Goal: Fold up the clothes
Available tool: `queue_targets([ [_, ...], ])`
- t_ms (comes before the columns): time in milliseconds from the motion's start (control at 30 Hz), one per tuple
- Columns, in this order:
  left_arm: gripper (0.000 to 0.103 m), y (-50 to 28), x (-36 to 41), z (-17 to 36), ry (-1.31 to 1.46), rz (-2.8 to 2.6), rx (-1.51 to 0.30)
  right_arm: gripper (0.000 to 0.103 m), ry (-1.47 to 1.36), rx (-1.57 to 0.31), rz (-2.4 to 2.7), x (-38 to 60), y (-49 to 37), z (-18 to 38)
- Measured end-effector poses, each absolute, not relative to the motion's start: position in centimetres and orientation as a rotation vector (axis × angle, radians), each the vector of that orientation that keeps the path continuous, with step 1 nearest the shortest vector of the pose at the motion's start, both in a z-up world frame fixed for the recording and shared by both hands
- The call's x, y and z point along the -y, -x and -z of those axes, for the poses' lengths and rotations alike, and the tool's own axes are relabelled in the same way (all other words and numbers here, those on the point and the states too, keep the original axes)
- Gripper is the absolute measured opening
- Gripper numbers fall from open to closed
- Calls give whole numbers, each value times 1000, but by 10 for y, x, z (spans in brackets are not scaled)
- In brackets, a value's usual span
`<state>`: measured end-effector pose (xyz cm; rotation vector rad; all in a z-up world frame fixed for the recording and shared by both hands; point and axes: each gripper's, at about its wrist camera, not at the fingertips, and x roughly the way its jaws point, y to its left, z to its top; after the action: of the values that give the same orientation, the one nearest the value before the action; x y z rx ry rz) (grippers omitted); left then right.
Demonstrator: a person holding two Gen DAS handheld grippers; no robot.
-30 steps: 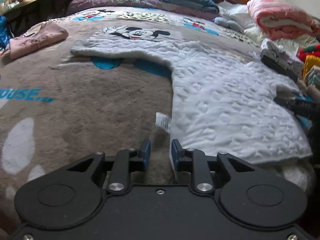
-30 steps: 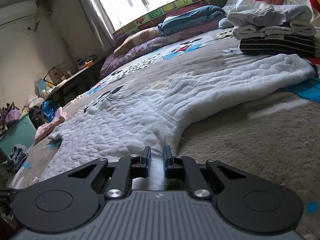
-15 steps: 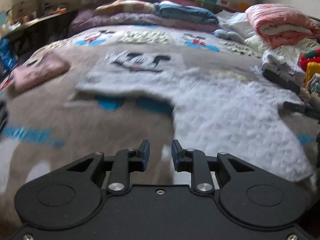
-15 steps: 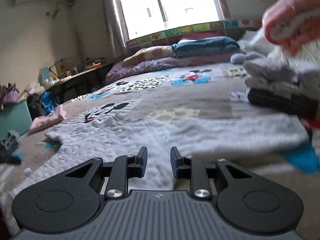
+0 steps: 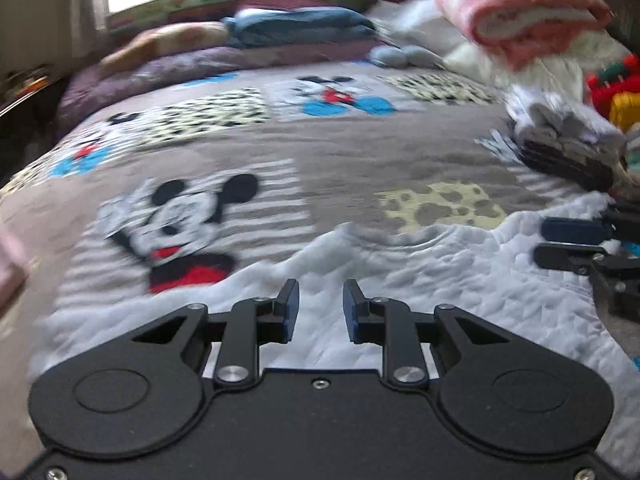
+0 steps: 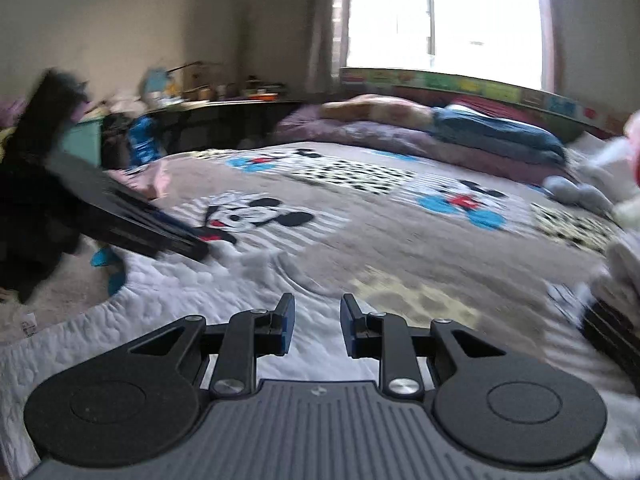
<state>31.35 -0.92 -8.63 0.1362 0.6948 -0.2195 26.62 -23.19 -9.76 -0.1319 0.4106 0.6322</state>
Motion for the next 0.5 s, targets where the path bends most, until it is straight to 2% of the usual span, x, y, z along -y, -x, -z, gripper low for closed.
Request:
queue_targets([
  [167,22,-362,17,104,-20,246,-745,26,86,-444,-657,220,-297,111],
  [267,23,-389,18,127,39,221,-851,26,68,-463,-640,221,-302,119],
  [500,23,-394,23,127,49,192,-874,27,50,-464,-589,227,-298,129],
])
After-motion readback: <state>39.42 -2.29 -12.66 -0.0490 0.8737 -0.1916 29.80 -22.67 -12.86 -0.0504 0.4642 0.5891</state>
